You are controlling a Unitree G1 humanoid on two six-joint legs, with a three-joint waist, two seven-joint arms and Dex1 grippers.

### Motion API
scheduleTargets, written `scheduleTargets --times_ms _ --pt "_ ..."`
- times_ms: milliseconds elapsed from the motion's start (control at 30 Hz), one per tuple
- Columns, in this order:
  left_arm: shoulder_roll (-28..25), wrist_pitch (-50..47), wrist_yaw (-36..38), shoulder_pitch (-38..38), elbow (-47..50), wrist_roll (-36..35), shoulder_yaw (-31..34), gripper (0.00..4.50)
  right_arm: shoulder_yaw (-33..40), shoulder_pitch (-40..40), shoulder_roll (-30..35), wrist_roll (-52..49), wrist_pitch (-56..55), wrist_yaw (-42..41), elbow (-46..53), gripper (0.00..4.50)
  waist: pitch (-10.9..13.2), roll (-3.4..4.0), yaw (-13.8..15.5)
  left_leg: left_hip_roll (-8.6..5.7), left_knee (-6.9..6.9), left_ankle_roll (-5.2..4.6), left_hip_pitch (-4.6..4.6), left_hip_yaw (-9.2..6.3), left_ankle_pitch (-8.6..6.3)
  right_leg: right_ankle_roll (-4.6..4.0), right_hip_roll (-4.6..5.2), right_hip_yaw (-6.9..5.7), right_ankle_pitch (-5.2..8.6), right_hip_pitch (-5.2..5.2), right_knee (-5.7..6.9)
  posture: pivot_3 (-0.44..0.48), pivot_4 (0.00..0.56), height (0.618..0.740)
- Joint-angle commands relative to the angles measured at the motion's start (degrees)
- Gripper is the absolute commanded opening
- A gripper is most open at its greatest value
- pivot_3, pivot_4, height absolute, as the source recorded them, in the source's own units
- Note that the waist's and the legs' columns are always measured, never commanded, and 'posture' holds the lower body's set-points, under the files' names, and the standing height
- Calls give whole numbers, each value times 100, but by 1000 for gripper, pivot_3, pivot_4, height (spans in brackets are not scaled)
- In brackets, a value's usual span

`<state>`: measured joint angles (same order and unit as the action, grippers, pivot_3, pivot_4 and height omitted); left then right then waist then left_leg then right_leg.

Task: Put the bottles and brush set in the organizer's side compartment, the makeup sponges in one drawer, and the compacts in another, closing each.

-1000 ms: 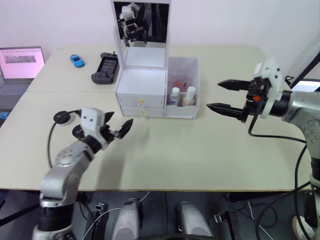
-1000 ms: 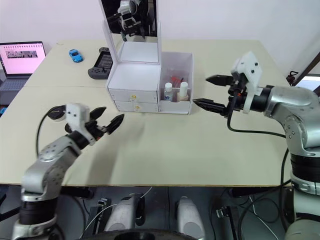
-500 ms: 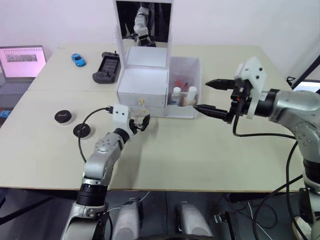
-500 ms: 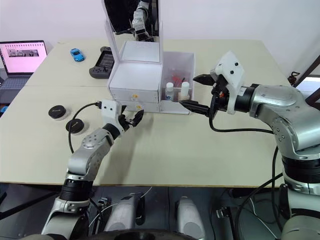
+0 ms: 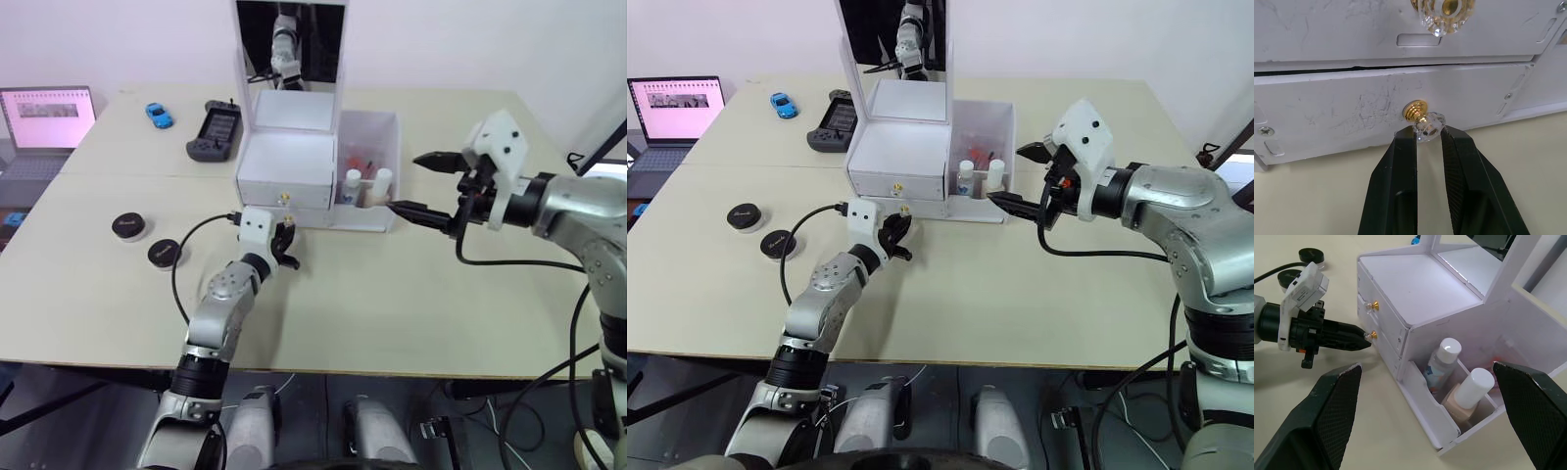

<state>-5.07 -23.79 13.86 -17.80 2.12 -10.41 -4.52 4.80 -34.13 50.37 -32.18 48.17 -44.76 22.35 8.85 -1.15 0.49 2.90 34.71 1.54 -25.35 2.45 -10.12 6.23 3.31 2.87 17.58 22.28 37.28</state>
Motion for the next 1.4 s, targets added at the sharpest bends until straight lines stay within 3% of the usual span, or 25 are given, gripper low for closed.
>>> scheduleTargets --times_ms 33,567,1033,1233,1300,1400 --pt "-144 -169 182 228 762 -47 -136 230 29 -177 4 36 -52 38 114 4500 0 0 -8 0 0 0 0 0 0 0 0 0 0 0 0 0 150 739" --pt "-1083 -1511 557 1659 3149 -578 10 224 -257 -309 -222 122 -166 -49 -72 4500 1 2 -45 5 -2 -3 1 1 -2 -22 2 0 11 1 -2 0 150 739" --pt "-1224 -1669 487 1994 3394 -772 181 222 -404 -453 -369 189 -202 -127 -192 4500 1 2 -121 5 -3 -4 0 1 -3 -24 4 0 12 1 -4 0 150 739" --pt "-1499 -1784 837 2305 3717 -1172 446 3086 -409 -474 -374 265 -286 -173 -254 4500 1 2 -125 5 -3 -5 0 1 -3 -24 4 0 12 1 -5 0 150 739" --pt "-1670 -1775 996 2512 3864 -1378 737 4272 -394 -462 -370 276 -317 -194 -282 4500 1 2 -129 6 -6 -5 0 3 -3 -25 8 0 13 4 -6 0 150 739" --pt "-1912 -1700 1232 2771 3964 -1645 1140 4432 -374 -425 -347 303 -394 -246 -343 4500 1 3 -130 6 -11 -5 2 5 -4 -27 12 -1 14 5 -7 0 150 739"
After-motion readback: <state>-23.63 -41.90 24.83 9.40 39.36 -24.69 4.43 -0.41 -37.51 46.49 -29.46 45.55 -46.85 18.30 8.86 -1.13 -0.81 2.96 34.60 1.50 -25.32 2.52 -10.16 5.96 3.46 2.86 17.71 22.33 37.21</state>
